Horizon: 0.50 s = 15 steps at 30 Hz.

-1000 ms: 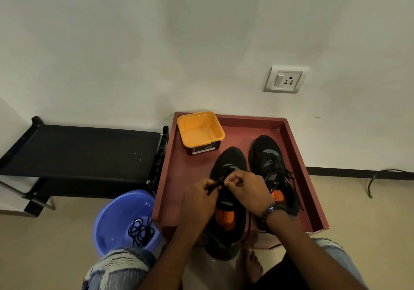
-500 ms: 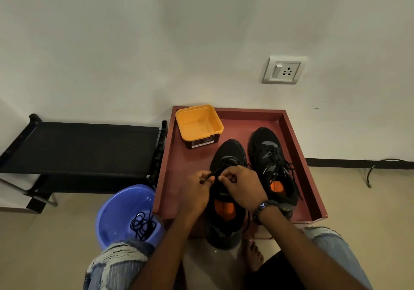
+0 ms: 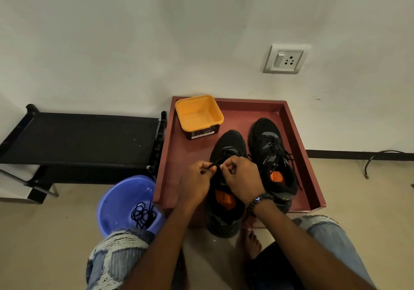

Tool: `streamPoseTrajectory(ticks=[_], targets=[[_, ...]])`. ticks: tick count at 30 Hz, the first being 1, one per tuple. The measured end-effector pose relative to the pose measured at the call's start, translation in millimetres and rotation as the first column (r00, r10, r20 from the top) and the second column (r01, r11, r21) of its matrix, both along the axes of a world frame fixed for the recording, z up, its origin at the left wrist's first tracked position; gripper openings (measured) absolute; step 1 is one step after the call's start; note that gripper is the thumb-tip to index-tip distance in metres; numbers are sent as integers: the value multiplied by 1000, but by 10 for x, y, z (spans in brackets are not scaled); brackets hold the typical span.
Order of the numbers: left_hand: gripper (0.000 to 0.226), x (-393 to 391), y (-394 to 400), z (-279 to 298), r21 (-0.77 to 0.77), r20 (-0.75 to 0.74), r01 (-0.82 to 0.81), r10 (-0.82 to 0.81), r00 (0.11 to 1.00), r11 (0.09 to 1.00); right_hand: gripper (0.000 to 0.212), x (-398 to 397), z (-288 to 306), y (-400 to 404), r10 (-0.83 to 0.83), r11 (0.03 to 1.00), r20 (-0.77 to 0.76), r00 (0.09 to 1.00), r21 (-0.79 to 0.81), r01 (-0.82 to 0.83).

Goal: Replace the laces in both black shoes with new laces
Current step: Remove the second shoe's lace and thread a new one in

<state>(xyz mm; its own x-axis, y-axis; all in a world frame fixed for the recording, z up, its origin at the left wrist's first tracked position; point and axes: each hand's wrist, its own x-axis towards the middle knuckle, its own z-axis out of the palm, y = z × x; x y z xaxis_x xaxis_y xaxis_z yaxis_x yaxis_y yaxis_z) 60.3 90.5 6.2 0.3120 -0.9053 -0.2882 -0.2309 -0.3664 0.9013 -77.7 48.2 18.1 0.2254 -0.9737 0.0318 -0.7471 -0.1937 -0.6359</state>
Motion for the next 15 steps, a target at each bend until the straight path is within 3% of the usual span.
streamPoseTrajectory(ticks=[4, 8, 12, 15], targets=[[19, 15, 21, 27, -4, 20, 67, -67, 998, 998, 7, -32, -65, 28, 46, 999, -22, 999, 24, -45], [18, 7, 18, 64, -30, 150, 118, -112, 982, 993, 12, -104, -43, 53, 53, 999, 75, 996, -1, -53], [18, -14, 23, 91, -58, 232, 117, -100, 967, 991, 13, -67, 1, -24, 140, 990, -67, 988, 36, -138], [16, -20, 30, 87, -74, 236, 89, -69, 969, 993, 11, -45, 13, -52, 159, 987, -86, 984, 45, -155]])
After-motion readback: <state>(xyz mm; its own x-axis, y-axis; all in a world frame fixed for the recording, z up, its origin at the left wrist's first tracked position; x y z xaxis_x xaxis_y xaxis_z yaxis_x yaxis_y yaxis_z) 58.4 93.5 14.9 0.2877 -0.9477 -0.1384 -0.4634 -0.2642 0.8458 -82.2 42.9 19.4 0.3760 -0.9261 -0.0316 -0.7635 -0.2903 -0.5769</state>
